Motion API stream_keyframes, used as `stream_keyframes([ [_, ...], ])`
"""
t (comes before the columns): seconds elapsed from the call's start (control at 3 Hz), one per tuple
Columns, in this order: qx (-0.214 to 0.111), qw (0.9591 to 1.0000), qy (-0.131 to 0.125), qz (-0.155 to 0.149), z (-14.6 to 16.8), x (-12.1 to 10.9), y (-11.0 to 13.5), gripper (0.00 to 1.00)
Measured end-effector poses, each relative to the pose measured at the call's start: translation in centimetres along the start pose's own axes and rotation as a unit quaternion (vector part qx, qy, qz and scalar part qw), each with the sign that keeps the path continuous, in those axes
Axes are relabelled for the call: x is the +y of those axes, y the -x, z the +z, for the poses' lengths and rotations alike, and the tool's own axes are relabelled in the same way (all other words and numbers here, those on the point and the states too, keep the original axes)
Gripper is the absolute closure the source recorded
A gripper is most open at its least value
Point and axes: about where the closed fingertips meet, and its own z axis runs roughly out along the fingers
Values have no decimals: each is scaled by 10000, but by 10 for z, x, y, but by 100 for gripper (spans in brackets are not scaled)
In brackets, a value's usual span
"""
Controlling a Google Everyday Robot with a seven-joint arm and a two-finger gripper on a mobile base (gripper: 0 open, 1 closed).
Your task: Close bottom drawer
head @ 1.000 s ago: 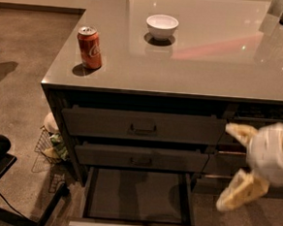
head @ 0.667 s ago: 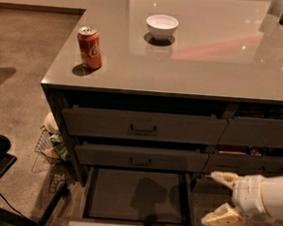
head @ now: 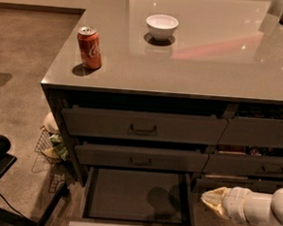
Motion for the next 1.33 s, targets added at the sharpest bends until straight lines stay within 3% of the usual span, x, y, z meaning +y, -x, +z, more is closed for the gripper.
stream_keyframes([
  [0.33, -6, 9998, -167, 57, 8, -8, -6, 92],
  [0.67, 71, 9999, -65, 119, 22, -4, -13, 100],
  [1.0, 361, 9988, 61, 319, 62, 14, -60, 100],
  [1.33, 470, 9977, -78, 472, 102, 21, -114, 100],
])
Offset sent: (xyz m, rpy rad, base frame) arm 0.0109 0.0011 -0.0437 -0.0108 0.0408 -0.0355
